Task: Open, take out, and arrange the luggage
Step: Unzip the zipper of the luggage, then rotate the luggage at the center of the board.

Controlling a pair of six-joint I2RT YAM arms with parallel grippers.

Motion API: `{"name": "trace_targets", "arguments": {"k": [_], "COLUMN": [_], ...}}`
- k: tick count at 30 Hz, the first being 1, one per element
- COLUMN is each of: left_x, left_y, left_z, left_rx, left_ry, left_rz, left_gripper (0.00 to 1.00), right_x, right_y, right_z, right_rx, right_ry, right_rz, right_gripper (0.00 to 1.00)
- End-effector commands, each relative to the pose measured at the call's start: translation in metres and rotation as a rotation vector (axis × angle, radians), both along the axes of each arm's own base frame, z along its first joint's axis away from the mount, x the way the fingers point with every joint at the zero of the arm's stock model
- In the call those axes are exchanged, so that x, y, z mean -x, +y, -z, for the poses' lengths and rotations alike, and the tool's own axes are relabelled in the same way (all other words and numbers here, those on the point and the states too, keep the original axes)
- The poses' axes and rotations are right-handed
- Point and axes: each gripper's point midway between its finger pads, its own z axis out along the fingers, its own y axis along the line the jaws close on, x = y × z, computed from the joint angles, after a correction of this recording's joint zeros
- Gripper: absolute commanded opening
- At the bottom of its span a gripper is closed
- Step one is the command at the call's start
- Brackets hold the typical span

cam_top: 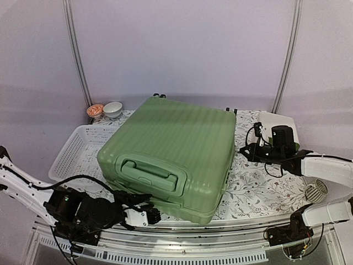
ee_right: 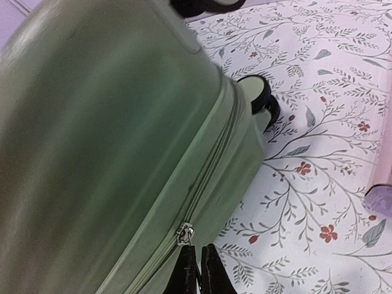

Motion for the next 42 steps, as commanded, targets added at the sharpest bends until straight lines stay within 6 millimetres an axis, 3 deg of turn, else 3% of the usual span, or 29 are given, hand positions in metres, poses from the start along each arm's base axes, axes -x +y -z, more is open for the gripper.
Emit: {"name": "trace_targets", "arguments": {"k": [1, 10, 15, 18, 20, 23, 24, 26, 32, 36, 39, 42], "left_x": [0.031, 0.025, 0.024, 0.010, -0.004, -0.018, -0.025, -0.038, -0.051, -0.057, -0.067, -0.067], "left_y": [-0.007, -0.002, -0.003, 0.002, 0.010, 0.026, 0.036, 0.052, 0.069, 0.070, 0.086, 0.090], "left_z": [-0.030, -0.024, -0.035, -0.066, -0.090, -0.122, -0.125, -0.130, -0.119, -0.104, -0.083, -0.075], "left_rx": [0.271, 0.283, 0.337, 0.517, 0.650, 0.828, 0.882, 0.946, 0.979, 0.969, 0.972, 0.988], "left_ry": [0.266, 0.274, 0.306, 0.357, 0.448, 0.593, 0.632, 0.690, 0.832, 0.874, 0.906, 0.964], "left_rz": [0.015, -0.038, -0.059, -0.147, -0.224, -0.234, -0.267, -0.314, -0.382, -0.463, -0.632, -0.679], "left_gripper": [0.10, 0.12, 0.28, 0.49, 0.58, 0.70, 0.77, 0.78, 0.82, 0.84, 0.86, 0.86], "right_x": [-0.061, -0.122, -0.117, -0.105, -0.098, -0.089, -0.087, -0.082, -0.084, -0.096, -0.106, -0.116], "right_y": [-0.089, -0.098, -0.086, -0.082, -0.080, -0.079, -0.078, -0.074, -0.050, -0.046, -0.044, -0.039], "right_z": [-0.004, -0.020, -0.025, -0.032, -0.040, -0.054, -0.060, -0.075, -0.099, -0.105, -0.106, -0.111], "right_rx": [0.175, 0.170, 0.125, 0.108, 0.100, 0.098, 0.092, 0.072, -0.031, -0.126, -0.226, -0.317], "right_ry": [-0.057, -0.058, -0.061, -0.075, -0.082, -0.097, -0.110, -0.135, -0.092, -0.002, 0.058, 0.094], "right_rz": [0.374, 0.401, 0.340, 0.313, 0.290, 0.275, 0.266, 0.241, 0.142, 0.198, 0.252, 0.286], "right_gripper": [0.02, 0.02, 0.02, 0.06, 0.17, 0.52, 0.59, 0.72, 0.84, 0.89, 0.92, 0.94]}}
